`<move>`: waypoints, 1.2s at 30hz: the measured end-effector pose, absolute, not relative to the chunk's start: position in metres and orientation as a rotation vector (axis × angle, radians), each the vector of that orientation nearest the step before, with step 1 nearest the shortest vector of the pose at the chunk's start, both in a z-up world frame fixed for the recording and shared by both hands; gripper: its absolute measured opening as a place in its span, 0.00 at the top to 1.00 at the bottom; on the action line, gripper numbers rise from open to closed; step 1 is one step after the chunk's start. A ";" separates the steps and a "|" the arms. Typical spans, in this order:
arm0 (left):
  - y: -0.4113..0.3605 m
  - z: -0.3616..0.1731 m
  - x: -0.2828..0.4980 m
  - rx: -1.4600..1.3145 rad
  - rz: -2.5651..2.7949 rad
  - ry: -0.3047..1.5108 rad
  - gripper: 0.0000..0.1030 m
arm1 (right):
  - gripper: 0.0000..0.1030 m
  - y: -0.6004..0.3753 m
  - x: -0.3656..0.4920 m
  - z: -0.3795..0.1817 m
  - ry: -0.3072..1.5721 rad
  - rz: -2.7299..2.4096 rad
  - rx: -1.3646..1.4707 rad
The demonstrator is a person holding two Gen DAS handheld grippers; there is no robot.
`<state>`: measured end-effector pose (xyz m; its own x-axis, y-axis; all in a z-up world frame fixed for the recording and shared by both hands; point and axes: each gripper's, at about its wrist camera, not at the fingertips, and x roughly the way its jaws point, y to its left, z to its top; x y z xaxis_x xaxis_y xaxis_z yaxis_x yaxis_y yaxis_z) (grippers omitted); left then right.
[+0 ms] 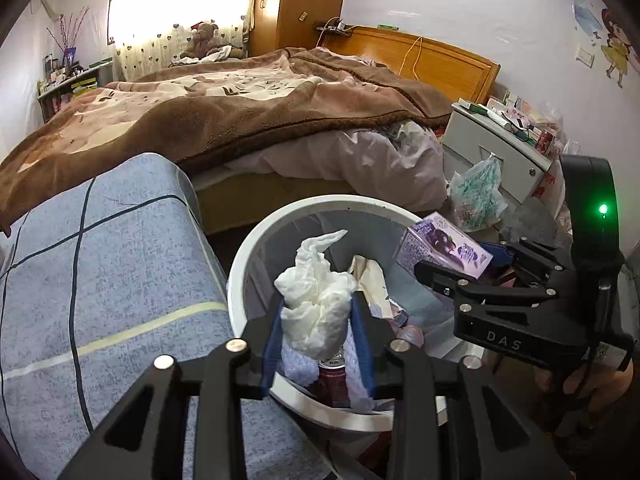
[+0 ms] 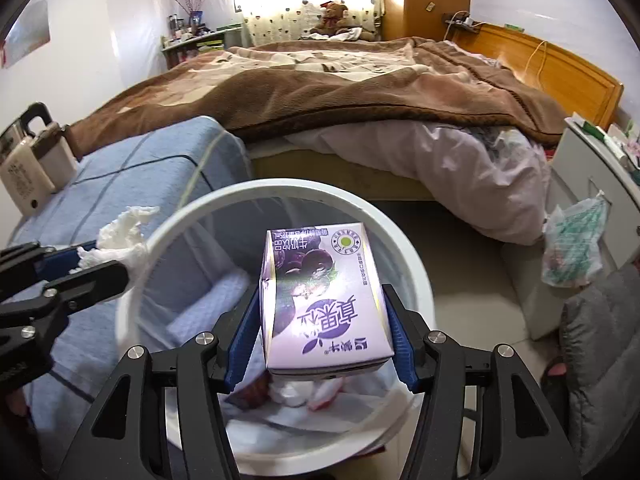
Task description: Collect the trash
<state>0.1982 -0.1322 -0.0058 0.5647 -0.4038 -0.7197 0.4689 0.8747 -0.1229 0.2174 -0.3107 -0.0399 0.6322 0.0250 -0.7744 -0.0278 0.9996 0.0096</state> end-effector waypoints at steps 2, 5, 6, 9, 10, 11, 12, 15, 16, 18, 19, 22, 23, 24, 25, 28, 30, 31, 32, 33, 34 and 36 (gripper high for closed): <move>-0.135 -0.006 0.198 0.090 -0.510 0.823 0.54 | 0.43 -0.314 0.216 -0.041 0.885 0.014 -0.003; -0.134 -0.003 0.196 0.080 -0.514 0.812 0.48 | 0.38 -0.318 0.214 -0.040 0.875 0.020 0.040; -0.134 -0.003 0.196 0.071 -0.515 0.815 0.46 | 0.38 -0.319 0.214 -0.040 0.874 0.022 0.054; -0.133 -0.001 0.193 0.073 -0.502 0.808 0.44 | 0.38 -0.318 0.212 -0.036 0.863 0.013 0.064; -0.132 0.000 0.192 0.073 -0.502 0.806 0.44 | 0.38 -0.317 0.210 -0.034 0.857 0.015 0.063; -0.130 0.001 0.189 0.067 -0.507 0.803 0.44 | 0.38 -0.315 0.207 -0.032 0.848 0.017 0.060; -0.130 0.002 0.187 0.063 -0.510 0.799 0.43 | 0.38 -0.313 0.204 -0.029 0.836 0.013 0.057; -0.126 0.006 0.178 0.078 -0.485 0.770 0.41 | 0.38 -0.311 0.193 -0.022 0.806 -0.001 0.063; -0.125 0.007 0.174 0.081 -0.480 0.761 0.41 | 0.38 -0.310 0.188 -0.020 0.795 -0.007 0.069; -0.123 0.008 0.166 0.084 -0.475 0.749 0.41 | 0.38 -0.309 0.179 -0.016 0.771 -0.017 0.080; -0.122 0.009 0.163 0.084 -0.464 0.741 0.41 | 0.38 -0.308 0.172 -0.013 0.756 -0.021 0.088; -0.117 0.012 0.152 0.089 -0.425 0.720 0.41 | 0.38 -0.305 0.155 -0.006 0.718 -0.031 0.114; -0.116 0.013 0.148 0.085 -0.421 0.712 0.40 | 0.38 -0.304 0.149 -0.005 0.711 -0.040 0.122; -0.115 0.013 0.144 0.080 -0.420 0.706 0.40 | 0.38 -0.303 0.146 -0.004 0.706 -0.046 0.128; -0.114 0.014 0.140 0.080 -0.407 0.698 0.40 | 0.38 -0.301 0.139 -0.003 0.696 -0.056 0.128; -0.111 0.015 0.129 0.075 -0.386 0.680 0.40 | 0.38 -0.297 0.128 -0.001 0.682 -0.074 0.133; -0.108 0.015 0.123 0.063 -0.386 0.674 0.39 | 0.38 -0.296 0.120 0.000 0.667 -0.077 0.146; -0.107 0.014 0.120 0.062 -0.378 0.672 0.39 | 0.38 -0.295 0.114 0.000 0.659 -0.093 0.146; -0.107 0.014 0.117 0.067 -0.369 0.667 0.39 | 0.38 -0.294 0.110 0.000 0.652 -0.106 0.147; -0.107 0.014 0.115 0.075 -0.360 0.661 0.39 | 0.38 -0.294 0.106 0.000 0.647 -0.117 0.148; -0.107 0.014 0.112 0.089 -0.341 0.654 0.39 | 0.38 -0.293 0.102 0.001 0.643 -0.123 0.147; -0.108 0.015 0.107 0.110 -0.314 0.638 0.39 | 0.38 -0.291 0.096 0.001 0.634 -0.124 0.141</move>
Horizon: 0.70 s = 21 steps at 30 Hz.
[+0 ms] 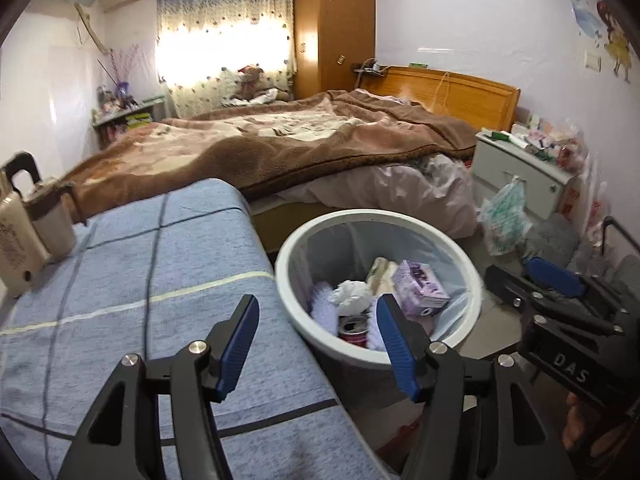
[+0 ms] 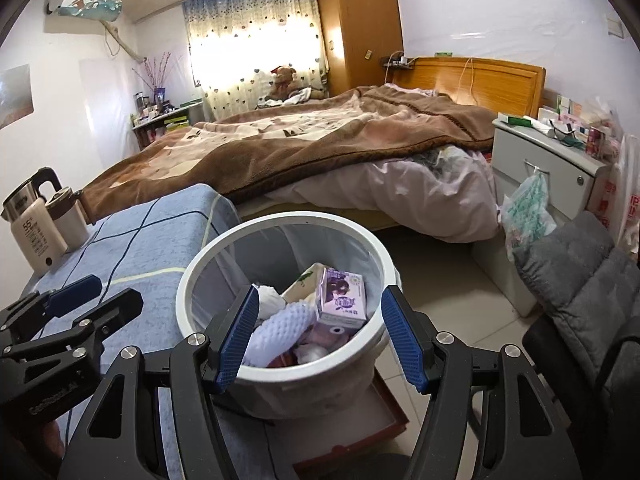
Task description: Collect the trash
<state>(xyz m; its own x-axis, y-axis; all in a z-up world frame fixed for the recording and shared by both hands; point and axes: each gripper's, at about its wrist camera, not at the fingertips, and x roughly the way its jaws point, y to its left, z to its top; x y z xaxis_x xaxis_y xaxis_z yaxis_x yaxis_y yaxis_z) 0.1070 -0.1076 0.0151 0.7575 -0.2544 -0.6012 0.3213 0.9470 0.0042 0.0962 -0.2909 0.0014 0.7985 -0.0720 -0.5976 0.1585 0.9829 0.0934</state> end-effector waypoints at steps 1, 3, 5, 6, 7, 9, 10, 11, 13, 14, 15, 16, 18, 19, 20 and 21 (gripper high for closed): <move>-0.107 0.015 0.104 0.106 -0.313 0.630 0.38 | 0.38 -0.289 0.093 0.001 0.636 -0.129 0.135; -0.104 0.017 0.101 0.083 -0.327 0.629 0.38 | 0.38 -0.285 0.088 0.002 0.630 -0.126 0.135; -0.100 0.018 0.098 0.063 -0.327 0.620 0.38 | 0.38 -0.284 0.084 0.002 0.624 -0.127 0.139; -0.099 0.019 0.097 0.061 -0.325 0.617 0.38 | 0.38 -0.283 0.082 0.002 0.618 -0.132 0.137; -0.098 0.019 0.096 0.060 -0.319 0.616 0.38 | 0.38 -0.283 0.081 0.003 0.618 -0.133 0.137; -0.098 0.020 0.094 0.063 -0.317 0.609 0.38 | 0.38 -0.281 0.079 0.003 0.613 -0.127 0.142; -0.098 0.020 0.093 0.062 -0.314 0.609 0.38 | 0.38 -0.280 0.078 0.004 0.613 -0.126 0.142; -0.098 0.020 0.092 0.061 -0.318 0.608 0.38 | 0.38 -0.281 0.078 0.004 0.612 -0.126 0.143; -0.097 0.019 0.091 0.057 -0.318 0.611 0.38 | 0.38 -0.280 0.076 0.004 0.608 -0.122 0.148; -0.097 0.019 0.091 0.057 -0.317 0.611 0.38 | 0.38 -0.279 0.075 0.004 0.605 -0.127 0.144; -0.097 0.020 0.090 0.056 -0.316 0.609 0.38 | 0.38 -0.279 0.074 0.005 0.602 -0.134 0.140; -0.096 0.020 0.089 0.053 -0.311 0.610 0.38 | 0.38 -0.278 0.073 0.006 0.598 -0.140 0.136; -0.094 0.020 0.090 0.046 -0.310 0.612 0.38 | 0.38 -0.276 0.070 0.007 0.594 -0.142 0.135; -0.093 0.020 0.089 0.041 -0.306 0.613 0.38 | 0.38 -0.275 0.070 0.007 0.594 -0.139 0.139; -0.092 0.020 0.089 0.038 -0.303 0.612 0.38 | 0.38 -0.275 0.069 0.008 0.593 -0.137 0.140; -0.092 0.020 0.089 0.037 -0.303 0.610 0.38 | 0.38 -0.274 0.069 0.008 0.589 -0.135 0.139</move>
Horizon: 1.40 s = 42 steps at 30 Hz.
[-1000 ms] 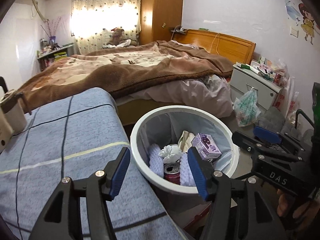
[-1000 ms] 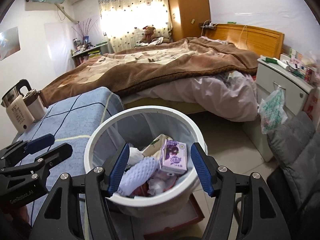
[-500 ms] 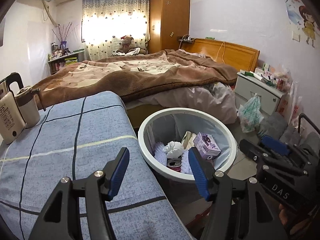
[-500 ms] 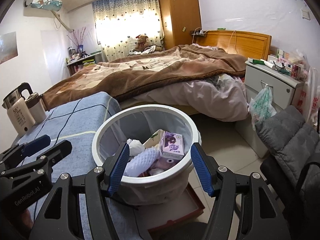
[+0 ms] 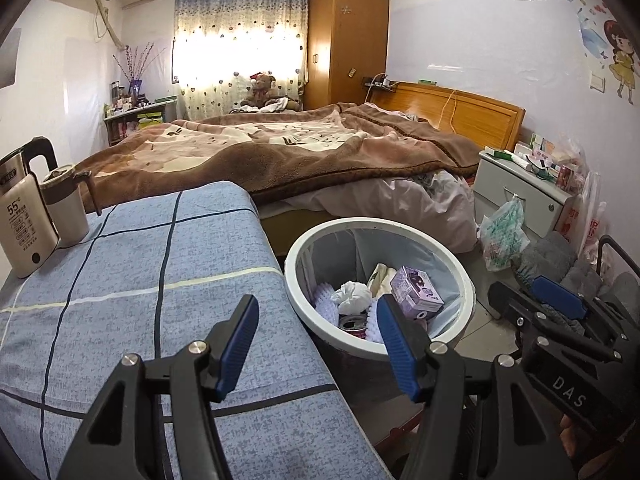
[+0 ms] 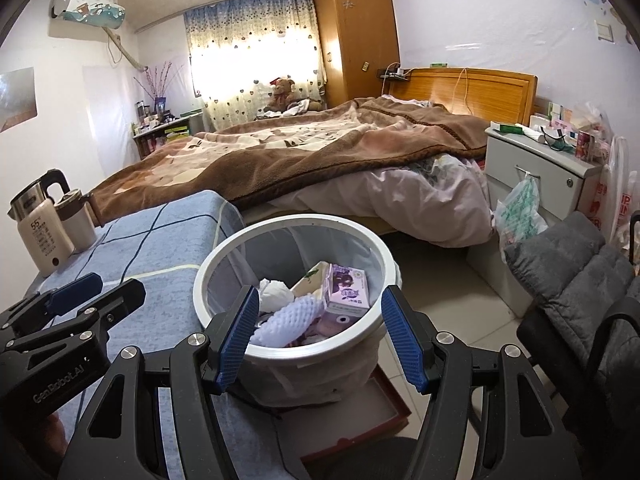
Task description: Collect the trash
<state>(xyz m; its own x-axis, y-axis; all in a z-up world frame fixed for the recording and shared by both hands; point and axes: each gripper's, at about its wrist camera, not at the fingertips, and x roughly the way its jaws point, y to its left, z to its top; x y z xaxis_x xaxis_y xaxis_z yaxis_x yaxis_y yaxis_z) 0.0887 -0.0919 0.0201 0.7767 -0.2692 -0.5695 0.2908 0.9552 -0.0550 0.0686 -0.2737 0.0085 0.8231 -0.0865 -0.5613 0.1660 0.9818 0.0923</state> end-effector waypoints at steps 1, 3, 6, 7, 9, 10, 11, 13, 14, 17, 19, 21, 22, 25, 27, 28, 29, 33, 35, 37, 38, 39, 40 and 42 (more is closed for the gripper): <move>-0.092 0.020 0.089 0.037 -0.301 0.612 0.38 | 0.38 -0.273 0.069 0.009 0.588 -0.134 0.138; -0.091 0.019 0.089 0.040 -0.295 0.613 0.38 | 0.38 -0.271 0.069 0.009 0.590 -0.130 0.136; -0.093 0.019 0.089 0.044 -0.293 0.611 0.38 | 0.38 -0.272 0.069 0.008 0.590 -0.130 0.136; -0.093 0.019 0.089 0.044 -0.290 0.612 0.38 | 0.38 -0.271 0.069 0.008 0.591 -0.127 0.137; -0.092 0.019 0.089 0.044 -0.292 0.611 0.38 | 0.38 -0.269 0.069 0.008 0.590 -0.125 0.136; -0.092 0.018 0.089 0.042 -0.291 0.612 0.38 | 0.38 -0.269 0.069 0.008 0.590 -0.125 0.135; -0.091 0.018 0.089 0.041 -0.291 0.612 0.38 | 0.38 -0.268 0.069 0.008 0.591 -0.124 0.134; -0.089 0.018 0.090 0.041 -0.290 0.612 0.38 | 0.38 -0.268 0.068 0.008 0.593 -0.124 0.135; -0.089 0.018 0.090 0.040 -0.288 0.611 0.38 | 0.38 -0.267 0.067 0.008 0.592 -0.126 0.135; -0.088 0.017 0.089 0.042 -0.288 0.612 0.38 | 0.38 -0.266 0.068 0.008 0.590 -0.126 0.134; -0.088 0.018 0.089 0.041 -0.290 0.612 0.38 | 0.38 -0.266 0.068 0.008 0.587 -0.127 0.133; -0.089 0.018 0.089 0.044 -0.285 0.612 0.38 | 0.38 -0.267 0.067 0.008 0.587 -0.127 0.134; -0.088 0.018 0.088 0.045 -0.285 0.611 0.38 | 0.38 -0.266 0.067 0.008 0.587 -0.127 0.133; -0.088 0.019 0.088 0.044 -0.284 0.610 0.38 | 0.38 -0.266 0.067 0.008 0.587 -0.127 0.133; -0.088 0.019 0.089 0.044 -0.282 0.612 0.38 | 0.38 -0.266 0.067 0.008 0.587 -0.127 0.133; -0.088 0.018 0.089 0.043 -0.281 0.612 0.38 | 0.38 -0.266 0.067 0.008 0.587 -0.128 0.134; -0.087 0.018 0.089 0.042 -0.280 0.613 0.38 | 0.38 -0.267 0.067 0.008 0.586 -0.126 0.134; -0.087 0.020 0.089 0.041 -0.277 0.613 0.38 | 0.38 -0.266 0.067 0.008 0.586 -0.128 0.132; -0.087 0.020 0.090 0.043 -0.277 0.611 0.38 | 0.38 -0.269 0.066 0.008 0.587 -0.130 0.133; -0.086 0.020 0.090 0.043 -0.275 0.611 0.38 | 0.38 -0.269 0.066 0.009 0.588 -0.131 0.134; -0.085 0.020 0.090 0.041 -0.275 0.611 0.38 | 0.38 -0.270 0.066 0.009 0.587 -0.129 0.133; -0.086 0.020 0.089 0.041 -0.274 0.612 0.38 | 0.38 -0.270 0.066 0.009 0.587 -0.129 0.133; -0.086 0.020 0.090 0.040 -0.274 0.613 0.38 | 0.38 -0.270 0.067 0.009 0.588 -0.130 0.132; -0.085 0.020 0.090 0.038 -0.274 0.614 0.38 | 0.38 -0.270 0.066 0.009 0.589 -0.130 0.133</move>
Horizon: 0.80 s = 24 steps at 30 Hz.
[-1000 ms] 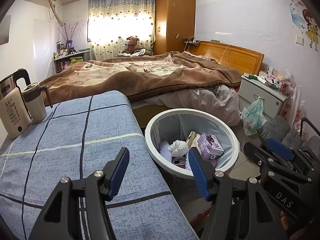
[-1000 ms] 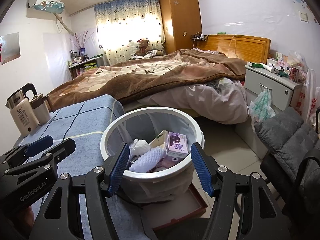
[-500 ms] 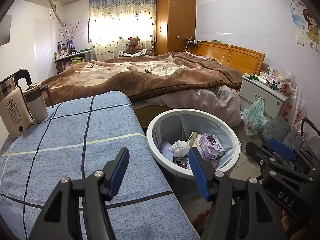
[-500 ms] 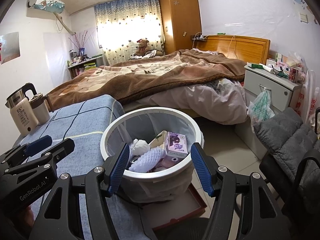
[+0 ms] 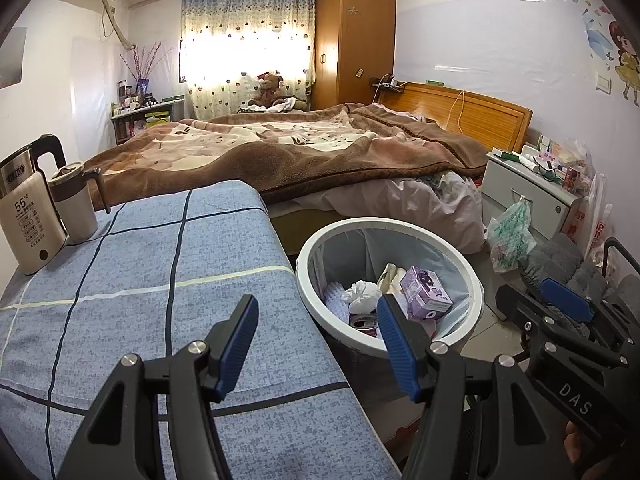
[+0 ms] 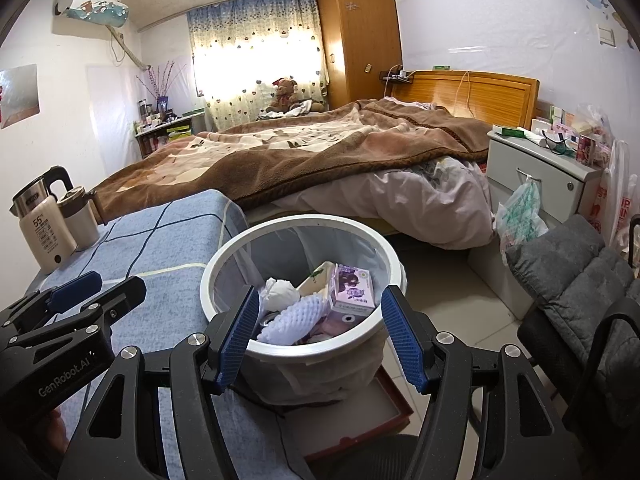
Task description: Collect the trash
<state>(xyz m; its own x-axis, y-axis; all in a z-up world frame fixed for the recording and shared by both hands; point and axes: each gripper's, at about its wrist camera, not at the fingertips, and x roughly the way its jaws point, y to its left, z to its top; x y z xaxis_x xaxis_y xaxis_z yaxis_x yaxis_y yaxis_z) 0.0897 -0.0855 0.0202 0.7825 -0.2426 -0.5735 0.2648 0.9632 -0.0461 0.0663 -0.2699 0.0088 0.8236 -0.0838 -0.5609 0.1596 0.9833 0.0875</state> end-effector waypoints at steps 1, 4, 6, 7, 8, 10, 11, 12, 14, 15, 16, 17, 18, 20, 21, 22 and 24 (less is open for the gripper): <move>-0.085 0.020 0.090 0.039 -0.272 0.613 0.38 | 0.38 -0.270 0.066 0.009 0.589 -0.129 0.133; -0.085 0.020 0.090 0.038 -0.271 0.612 0.38 | 0.38 -0.271 0.066 0.010 0.588 -0.128 0.132; -0.085 0.020 0.090 0.037 -0.271 0.612 0.38 | 0.38 -0.271 0.066 0.009 0.587 -0.129 0.132; -0.085 0.020 0.090 0.038 -0.270 0.611 0.38 | 0.38 -0.271 0.065 0.009 0.588 -0.127 0.133; -0.085 0.020 0.090 0.037 -0.270 0.611 0.38 | 0.38 -0.271 0.065 0.009 0.590 -0.125 0.137; -0.085 0.020 0.089 0.036 -0.270 0.608 0.38 | 0.38 -0.272 0.065 0.009 0.591 -0.125 0.139; -0.086 0.020 0.089 0.037 -0.270 0.608 0.38 | 0.38 -0.272 0.065 0.009 0.592 -0.124 0.138; -0.086 0.020 0.089 0.036 -0.268 0.608 0.38 | 0.38 -0.272 0.065 0.009 0.591 -0.124 0.137; -0.086 0.020 0.089 0.037 -0.270 0.607 0.38 | 0.38 -0.272 0.065 0.009 0.590 -0.124 0.138; -0.086 0.020 0.089 0.037 -0.268 0.608 0.38 | 0.38 -0.272 0.065 0.009 0.590 -0.122 0.137; -0.086 0.020 0.089 0.037 -0.267 0.607 0.38 | 0.38 -0.273 0.064 0.009 0.590 -0.121 0.136; -0.086 0.021 0.089 0.037 -0.271 0.607 0.38 | 0.38 -0.272 0.066 0.009 0.591 -0.121 0.135; -0.085 0.021 0.089 0.036 -0.272 0.608 0.38 | 0.38 -0.271 0.066 0.009 0.591 -0.122 0.135; -0.085 0.021 0.089 0.038 -0.270 0.606 0.38 | 0.38 -0.272 0.066 0.009 0.592 -0.123 0.136; -0.085 0.021 0.089 0.036 -0.271 0.608 0.38 | 0.38 -0.271 0.066 0.009 0.593 -0.122 0.135; -0.085 0.021 0.089 0.034 -0.272 0.609 0.38 | 0.38 -0.271 0.066 0.009 0.594 -0.121 0.135; -0.085 0.021 0.089 0.035 -0.270 0.608 0.38 | 0.38 -0.271 0.066 0.009 0.592 -0.121 0.134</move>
